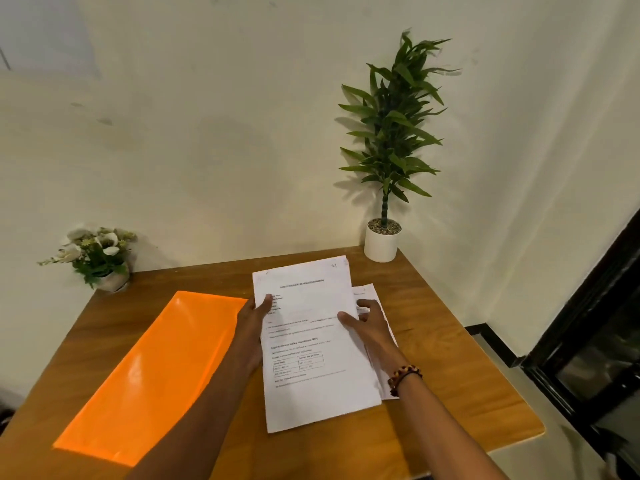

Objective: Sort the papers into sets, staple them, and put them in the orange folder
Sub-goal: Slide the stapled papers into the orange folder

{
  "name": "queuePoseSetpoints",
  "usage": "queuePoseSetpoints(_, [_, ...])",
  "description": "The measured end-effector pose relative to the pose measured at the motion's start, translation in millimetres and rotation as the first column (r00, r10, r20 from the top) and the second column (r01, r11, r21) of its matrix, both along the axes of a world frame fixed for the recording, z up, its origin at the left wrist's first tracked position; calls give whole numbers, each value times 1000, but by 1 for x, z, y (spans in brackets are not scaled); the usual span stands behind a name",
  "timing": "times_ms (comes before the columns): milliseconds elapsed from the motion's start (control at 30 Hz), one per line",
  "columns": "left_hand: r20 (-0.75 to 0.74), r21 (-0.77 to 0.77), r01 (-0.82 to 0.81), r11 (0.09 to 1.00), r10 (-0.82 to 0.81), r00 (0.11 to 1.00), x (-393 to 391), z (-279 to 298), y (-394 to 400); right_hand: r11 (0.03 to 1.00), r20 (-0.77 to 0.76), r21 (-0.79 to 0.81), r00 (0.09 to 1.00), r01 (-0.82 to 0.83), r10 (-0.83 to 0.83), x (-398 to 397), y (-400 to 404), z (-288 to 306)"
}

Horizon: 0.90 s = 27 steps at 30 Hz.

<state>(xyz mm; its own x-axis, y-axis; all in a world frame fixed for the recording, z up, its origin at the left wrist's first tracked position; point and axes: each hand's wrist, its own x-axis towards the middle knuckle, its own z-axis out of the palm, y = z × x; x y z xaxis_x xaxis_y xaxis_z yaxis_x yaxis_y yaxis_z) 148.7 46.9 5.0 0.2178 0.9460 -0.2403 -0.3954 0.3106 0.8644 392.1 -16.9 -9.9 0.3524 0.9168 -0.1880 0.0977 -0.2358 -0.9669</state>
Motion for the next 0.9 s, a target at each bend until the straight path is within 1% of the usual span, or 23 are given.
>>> queuePoseSetpoints(33, [56, -5, 47, 999, -47, 997, -7, 1, 0, 996, -81, 16, 993, -90, 91, 1, -2, 4])
queuePoseSetpoints(67, [74, -7, 105, 994, -104, 992, -12, 3, -1, 982, -136, 32, 972, -187, 189, 0, -3, 8])
queuePoseSetpoints(100, [55, -8, 174, 985, -173, 983, -15, 5, -3, 959, -160, 50, 946, -278, 282, -3, -6, 13])
queuePoseSetpoints(167, [-25, -23, 255, 967, -256, 966, -18, 6, -7, 923, -109, 43, 916, -383, 386, -14, -7, 16])
queuePoseSetpoints(233, [-75, -64, 231, 971, -235, 969, -19, 4, -10, 925, -28, -2, 924, -381, 381, -24, -7, 15])
queuePoseSetpoints(300, [-105, -90, 170, 981, -179, 978, -22, -1, -8, 939, 45, -63, 938, -339, 342, -30, -5, 14])
queuePoseSetpoints(433, [-106, -60, 120, 991, -126, 986, -33, -4, -8, 943, 198, -130, 924, -307, 329, -32, -5, 6])
queuePoseSetpoints(500, [-81, -48, 108, 993, -112, 990, -36, -1, -11, 940, 239, -99, 910, -325, 340, -36, -9, 5])
queuePoseSetpoints(600, [-26, -30, 106, 994, -106, 994, -40, 3, -12, 965, 263, -9, 930, -263, 256, -44, -11, 4])
queuePoseSetpoints(633, [-53, -27, 107, 994, -108, 993, -42, 5, -13, 973, 277, 30, 937, -230, 213, -45, -9, 0])
queuePoseSetpoints(700, [-198, 0, 116, 993, -113, 974, -45, 8, -17, 980, 281, 80, 948, -180, 151, -44, -8, -3])
queuePoseSetpoints(733, [-293, 32, 100, 995, -86, 952, -47, 8, -18, 984, 257, 88, 958, -155, 128, -42, -8, -3])
queuePoseSetpoints(767, [-378, 85, 50, 995, -14, 926, -49, 7, -19, 987, 215, 96, 971, -130, 107, -38, -8, -4])
queuePoseSetpoints(833, [-469, 247, -118, 962, 226, 854, -56, 2, -19, 989, 134, 112, 987, -99, 84, -30, -9, -4])
queuePoseSetpoints(867, [-512, 339, -183, 923, 344, 787, -61, 0, -19, 991, 122, 107, 990, -86, 73, -26, -10, -2])
queuePoseSetpoints(900, [-584, 437, -192, 879, 440, 682, -68, -3, -20, 992, 117, 103, 991, -76, 64, -21, -10, -3])
